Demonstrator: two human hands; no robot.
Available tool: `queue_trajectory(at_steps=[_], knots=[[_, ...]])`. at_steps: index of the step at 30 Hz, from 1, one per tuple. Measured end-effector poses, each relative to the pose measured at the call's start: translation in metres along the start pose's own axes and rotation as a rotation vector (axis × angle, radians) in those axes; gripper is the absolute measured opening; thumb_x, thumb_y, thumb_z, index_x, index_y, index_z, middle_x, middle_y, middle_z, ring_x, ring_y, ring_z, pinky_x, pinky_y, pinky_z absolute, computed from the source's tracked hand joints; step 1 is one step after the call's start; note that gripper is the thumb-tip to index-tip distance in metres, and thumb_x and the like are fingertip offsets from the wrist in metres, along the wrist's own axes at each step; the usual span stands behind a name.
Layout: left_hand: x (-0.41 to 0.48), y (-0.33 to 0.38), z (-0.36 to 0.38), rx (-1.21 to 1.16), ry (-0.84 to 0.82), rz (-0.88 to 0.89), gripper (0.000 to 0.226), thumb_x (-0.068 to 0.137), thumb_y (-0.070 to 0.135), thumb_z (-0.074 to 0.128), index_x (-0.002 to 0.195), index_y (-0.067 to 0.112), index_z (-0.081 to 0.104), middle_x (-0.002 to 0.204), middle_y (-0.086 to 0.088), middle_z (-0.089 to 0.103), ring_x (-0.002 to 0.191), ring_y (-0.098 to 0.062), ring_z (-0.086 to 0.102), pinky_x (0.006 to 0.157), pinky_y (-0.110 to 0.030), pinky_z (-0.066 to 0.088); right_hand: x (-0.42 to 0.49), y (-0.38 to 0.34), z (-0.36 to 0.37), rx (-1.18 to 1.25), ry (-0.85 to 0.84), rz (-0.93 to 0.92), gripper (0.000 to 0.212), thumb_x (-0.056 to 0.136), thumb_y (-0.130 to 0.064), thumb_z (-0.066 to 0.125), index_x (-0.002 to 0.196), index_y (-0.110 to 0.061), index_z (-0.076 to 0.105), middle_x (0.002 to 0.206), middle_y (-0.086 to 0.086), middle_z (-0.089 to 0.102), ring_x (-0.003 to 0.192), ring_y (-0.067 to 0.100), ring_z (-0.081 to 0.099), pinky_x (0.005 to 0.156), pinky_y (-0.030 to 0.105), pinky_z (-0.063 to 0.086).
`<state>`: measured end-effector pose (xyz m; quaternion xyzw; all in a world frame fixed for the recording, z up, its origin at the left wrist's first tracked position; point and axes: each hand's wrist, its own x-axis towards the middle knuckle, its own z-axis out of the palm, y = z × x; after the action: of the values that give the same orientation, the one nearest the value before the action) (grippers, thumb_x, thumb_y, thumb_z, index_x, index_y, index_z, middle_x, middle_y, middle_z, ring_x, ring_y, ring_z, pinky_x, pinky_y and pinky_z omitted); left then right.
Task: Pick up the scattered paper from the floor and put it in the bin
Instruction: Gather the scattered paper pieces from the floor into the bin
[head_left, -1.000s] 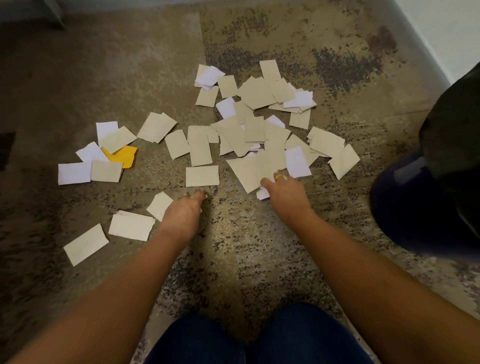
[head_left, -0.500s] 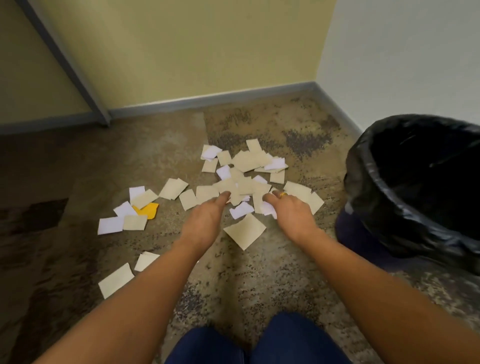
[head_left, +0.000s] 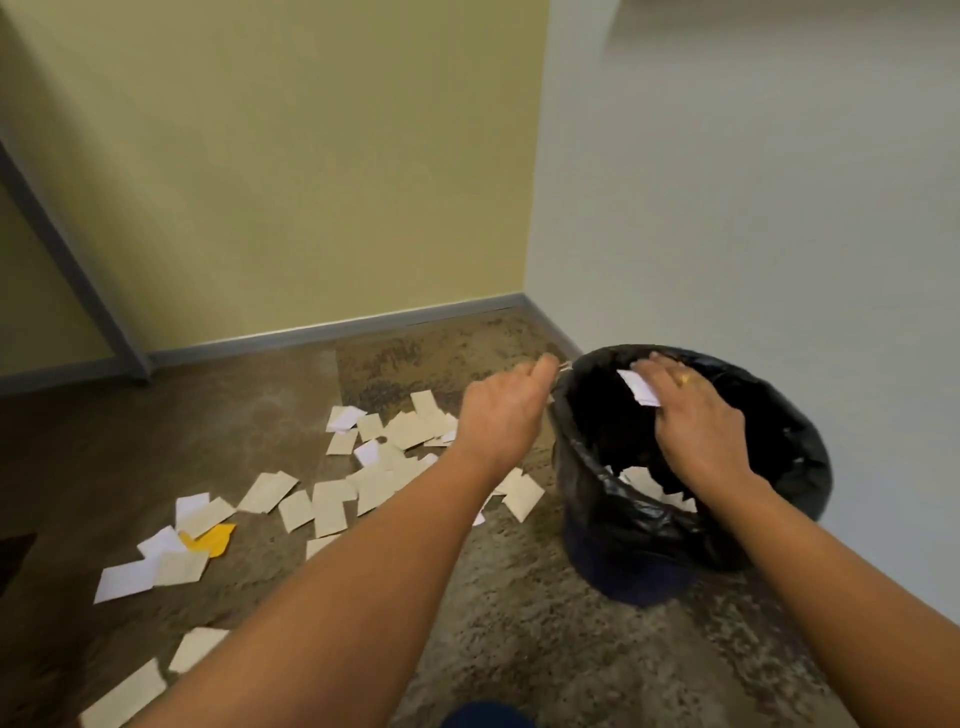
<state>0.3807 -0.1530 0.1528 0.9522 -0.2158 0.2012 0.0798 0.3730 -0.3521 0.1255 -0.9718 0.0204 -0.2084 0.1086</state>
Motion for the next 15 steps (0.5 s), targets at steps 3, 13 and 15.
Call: queue_trajectory(at_steps=[3,13,15], knots=[[0.014,0.035,0.005,0.066,-0.018,0.077,0.036,0.093,0.004,0.039,0.128,0.013,0.04,0.107,-0.008,0.061,0.087,-0.034,0.064,0.043,-0.027,0.016,-0.015,0.036,0.01,0.005,-0.167,0.094,0.059,0.09,-0.011,0.046,0.144,-0.029,0.03,0.154,0.003,0.026,0.143,0.025,0.02,0.11,0.055,0.028],[0.042,0.084,0.064,0.112,-0.217,0.182,0.055,0.099,0.026,0.037,0.148,0.019,0.014,0.156,-0.012,0.017,0.146,-0.032,0.007,0.114,-0.059,0.01,-0.037,0.058,0.026,0.277,0.012,0.321,0.055,0.091,-0.02,0.051,0.142,-0.015,0.034,0.139,0.01,0.047,0.127,0.022,0.045,0.098,0.033,0.041],[0.041,0.087,0.076,0.12,-0.287,0.172,0.063,0.098,0.042,0.034,0.15,0.022,0.004,0.159,-0.01,0.004,0.147,-0.03,-0.004,0.113,-0.062,0.001,-0.038,0.058,0.026,0.286,0.012,0.338,0.057,0.09,-0.018,0.051,0.143,-0.016,0.031,0.138,0.011,0.047,0.119,0.021,0.051,0.093,0.03,0.043]])
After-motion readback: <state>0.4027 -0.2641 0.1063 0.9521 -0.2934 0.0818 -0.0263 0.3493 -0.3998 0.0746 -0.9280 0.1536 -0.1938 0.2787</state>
